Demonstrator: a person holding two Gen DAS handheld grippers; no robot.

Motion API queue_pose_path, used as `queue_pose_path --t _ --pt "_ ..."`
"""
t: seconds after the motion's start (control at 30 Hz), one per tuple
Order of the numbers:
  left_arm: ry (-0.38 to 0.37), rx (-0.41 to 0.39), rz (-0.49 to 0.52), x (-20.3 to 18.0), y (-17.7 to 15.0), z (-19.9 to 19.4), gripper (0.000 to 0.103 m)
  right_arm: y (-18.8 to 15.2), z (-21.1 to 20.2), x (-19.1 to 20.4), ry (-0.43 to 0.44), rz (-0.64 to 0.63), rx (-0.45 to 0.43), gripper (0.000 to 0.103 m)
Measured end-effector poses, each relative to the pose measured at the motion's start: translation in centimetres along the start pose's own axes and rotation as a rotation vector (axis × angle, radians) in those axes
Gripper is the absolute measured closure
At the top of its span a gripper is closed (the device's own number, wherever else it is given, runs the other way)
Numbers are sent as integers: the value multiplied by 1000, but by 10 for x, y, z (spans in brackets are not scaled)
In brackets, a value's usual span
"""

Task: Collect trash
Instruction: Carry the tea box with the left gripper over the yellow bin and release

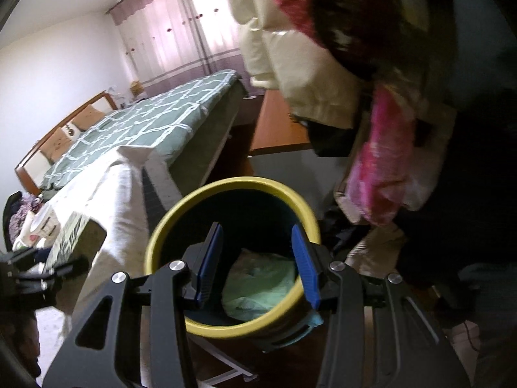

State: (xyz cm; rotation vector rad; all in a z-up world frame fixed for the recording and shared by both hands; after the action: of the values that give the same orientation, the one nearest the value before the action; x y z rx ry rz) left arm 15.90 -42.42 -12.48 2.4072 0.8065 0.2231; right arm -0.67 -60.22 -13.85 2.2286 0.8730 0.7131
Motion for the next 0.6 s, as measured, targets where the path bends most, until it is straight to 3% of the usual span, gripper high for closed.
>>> queue_pose_path --t 0.2,0.47,0.6 --pt "-67 47 38 -33 34 44 32 5 7 -21 -52 28 1 60" --pt "-135 97 36 -57 50 82 31 9 16 -38 -111 56 28 59" --pt "-124 49 -14 -47 58 62 17 11 21 -36 -134 52 58 55"
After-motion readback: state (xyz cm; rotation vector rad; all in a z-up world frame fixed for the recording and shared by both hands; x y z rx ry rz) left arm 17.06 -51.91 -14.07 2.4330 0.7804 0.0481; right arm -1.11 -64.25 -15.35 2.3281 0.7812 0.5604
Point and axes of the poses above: each gripper's, at about its wrist camera, not at the fingertips, and z roughly the way its jaws point, x to its left, y to its top, the point moved 3 cm from there along z, roughly the way its jaws point, and after that the axes turned 2 degrees about z, right-handed, at the moved point
